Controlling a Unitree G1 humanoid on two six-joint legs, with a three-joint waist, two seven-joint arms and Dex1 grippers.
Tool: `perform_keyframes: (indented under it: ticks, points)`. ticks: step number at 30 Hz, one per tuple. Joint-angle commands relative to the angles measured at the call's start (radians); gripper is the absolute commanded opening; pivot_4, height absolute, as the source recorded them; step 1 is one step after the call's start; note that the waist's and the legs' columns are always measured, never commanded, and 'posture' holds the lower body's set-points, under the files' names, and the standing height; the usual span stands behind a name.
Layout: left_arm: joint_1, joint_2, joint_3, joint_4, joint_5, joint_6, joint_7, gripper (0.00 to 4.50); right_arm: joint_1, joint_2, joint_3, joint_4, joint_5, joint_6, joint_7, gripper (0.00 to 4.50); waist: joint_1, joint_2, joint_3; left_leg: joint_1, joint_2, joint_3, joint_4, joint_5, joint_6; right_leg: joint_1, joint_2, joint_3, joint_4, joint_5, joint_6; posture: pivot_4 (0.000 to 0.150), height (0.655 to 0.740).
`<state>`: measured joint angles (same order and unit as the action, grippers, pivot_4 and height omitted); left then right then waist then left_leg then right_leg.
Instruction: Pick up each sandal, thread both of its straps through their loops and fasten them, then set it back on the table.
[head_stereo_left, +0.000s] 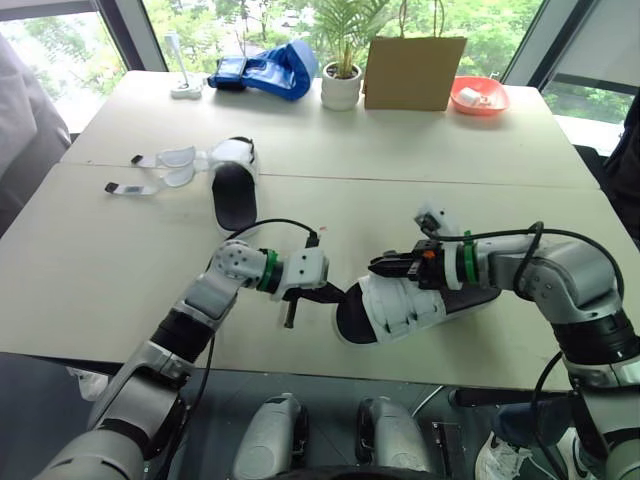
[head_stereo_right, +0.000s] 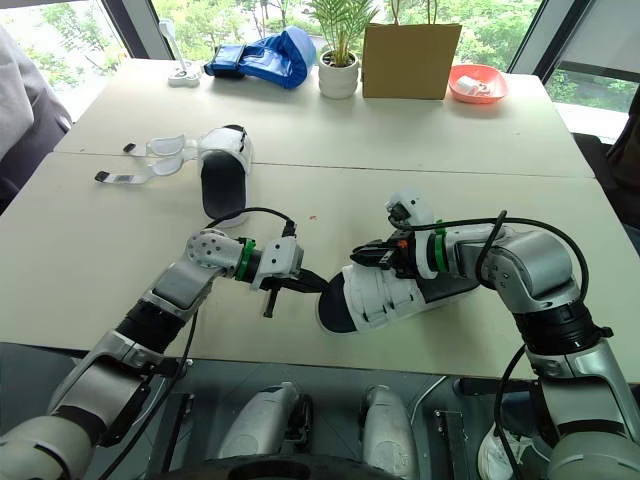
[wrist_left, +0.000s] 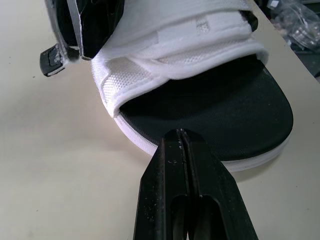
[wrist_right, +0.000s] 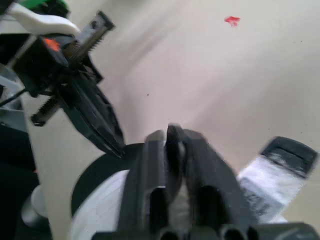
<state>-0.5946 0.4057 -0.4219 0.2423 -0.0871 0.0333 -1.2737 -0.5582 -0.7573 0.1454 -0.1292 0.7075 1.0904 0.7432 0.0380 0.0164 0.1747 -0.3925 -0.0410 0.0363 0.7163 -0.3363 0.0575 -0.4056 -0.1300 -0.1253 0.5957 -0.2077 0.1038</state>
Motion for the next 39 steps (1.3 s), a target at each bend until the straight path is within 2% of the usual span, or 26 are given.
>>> perform_keyframes:
  ticks: [1, 3, 5, 6, 13, 16, 19, 23, 26, 30, 31, 33, 36, 39]
  points:
    - [0.021, 0.014, -0.044, 0.027, 0.052, 0.028, -0.006, 0.00, -0.003, -0.010, -0.028, -0.004, -0.047, -0.052, 0.013, 2.58, 0.000, 0.000, 0.000, 0.000, 0.000, 0.000, 0.000, 0.000, 0.000, 0.000, 0.000, 0.000, 0.000, 0.000, 0.000, 0.150, 0.7214]
    - [0.024, 0.019, -0.039, 0.020, 0.049, 0.034, -0.008, 0.00, -0.019, -0.016, -0.072, -0.036, -0.026, -0.071, 0.041, 3.60, 0.001, 0.000, 0.000, -0.001, 0.000, 0.000, -0.001, 0.000, 0.000, 0.001, 0.000, 0.000, 0.000, 0.000, 0.000, 0.150, 0.7214]
    - [0.028, 0.026, -0.034, 0.012, 0.045, 0.042, -0.008, 0.00, -0.027, -0.039, -0.114, -0.098, 0.026, -0.068, 0.100, 3.60, 0.001, 0.001, 0.000, -0.005, 0.000, 0.000, -0.001, 0.000, 0.000, 0.000, 0.000, 0.000, 0.000, 0.000, 0.000, 0.150, 0.7214]
    - [0.028, 0.027, -0.033, 0.010, 0.044, 0.045, -0.008, 0.00, -0.018, -0.052, -0.114, -0.126, 0.027, -0.085, 0.130, 3.44, 0.001, 0.001, 0.000, -0.006, 0.000, 0.000, -0.001, 0.001, 0.000, -0.002, 0.000, 0.000, 0.000, 0.000, 0.000, 0.150, 0.7214]
    - [0.020, 0.024, -0.028, 0.014, 0.043, 0.049, -0.007, 0.00, 0.069, -0.122, -0.010, -0.217, -0.040, -0.157, 0.261, 0.03, -0.001, 0.000, 0.000, -0.006, 0.000, 0.000, 0.000, 0.001, -0.001, -0.002, 0.000, 0.000, 0.000, 0.000, 0.000, 0.150, 0.7214]
    - [0.016, 0.022, -0.028, 0.015, 0.043, 0.050, -0.007, 0.00, 0.080, -0.125, 0.045, -0.195, -0.113, -0.189, 0.257, 0.03, 0.000, 0.000, 0.000, -0.006, 0.000, 0.000, 0.000, 0.001, -0.001, -0.002, 0.000, 0.000, 0.000, 0.000, 0.000, 0.150, 0.7214]
    - [0.014, 0.020, -0.027, 0.018, 0.043, 0.050, -0.005, 0.00, 0.044, -0.082, 0.105, -0.083, -0.250, -0.241, 0.170, 0.03, -0.001, 0.000, 0.000, -0.006, 0.000, 0.000, 0.000, 0.001, -0.001, -0.002, 0.000, 0.000, 0.000, 0.000, 0.000, 0.150, 0.7214]
    - [0.014, 0.020, -0.025, 0.017, 0.041, 0.052, -0.005, 0.00, 0.016, -0.059, 0.101, 0.015, -0.336, -0.316, 0.142, 0.03, 0.003, 0.000, 0.000, -0.005, 0.000, 0.000, 0.000, 0.001, -0.001, -0.001, 0.000, 0.000, 0.000, 0.000, 0.000, 0.150, 0.7214]
    - [0.017, 0.022, -0.021, 0.012, 0.036, 0.061, -0.005, 0.00, 0.023, -0.065, 0.040, -0.010, -0.289, -0.312, 0.189, 0.03, 0.001, 0.000, 0.000, -0.006, 0.000, 0.000, 0.000, 0.001, -0.001, -0.001, 0.001, -0.001, 0.000, 0.000, 0.000, 0.150, 0.7214]
    - [0.011, 0.042, 0.036, -0.047, -0.032, 0.152, -0.012, 0.00, 0.121, -0.138, -0.205, -0.195, -0.030, -0.143, 0.286, 0.03, 0.003, 0.001, 0.001, -0.007, 0.000, 0.000, 0.000, 0.001, -0.002, -0.001, 0.001, -0.001, -0.001, 0.000, 0.000, 0.150, 0.7214]
    - [0.007, 0.055, 0.060, -0.078, -0.069, 0.195, -0.027, 0.24, 0.168, -0.171, -0.254, -0.228, 0.006, -0.121, 0.311, 0.57, 0.003, 0.000, 0.001, -0.008, 0.000, 0.000, 0.000, 0.001, -0.002, -0.002, 0.001, -0.001, -0.001, 0.000, 0.000, 0.150, 0.7214]
    - [0.001, 0.079, 0.091, -0.125, -0.124, 0.261, -0.050, 0.87, 0.233, -0.212, -0.319, -0.264, 0.052, -0.096, 0.332, 1.33, -0.001, 0.000, 0.001, -0.008, 0.000, -0.001, 0.000, 0.001, -0.002, -0.002, 0.001, -0.002, -0.001, 0.000, 0.000, 0.150, 0.7214]
    - [-0.004, 0.135, 0.141, -0.199, -0.225, 0.380, -0.105, 2.35, 0.326, -0.252, -0.401, -0.277, 0.094, -0.070, 0.346, 2.90, -0.002, 0.001, 0.002, -0.008, 0.001, -0.001, -0.001, 0.001, -0.002, -0.002, 0.001, -0.001, -0.001, 0.000, 0.000, 0.150, 0.7214]
    - [-0.029, 0.257, 0.212, -0.292, -0.352, 0.526, -0.205, 3.84, 0.442, -0.278, -0.466, -0.236, 0.088, -0.096, 0.387, 4.41, -0.001, 0.001, 0.003, -0.009, 0.001, -0.001, -0.001, 0.001, -0.002, -0.004, 0.001, -0.001, -0.001, 0.000, 0.000, 0.150, 0.7214]
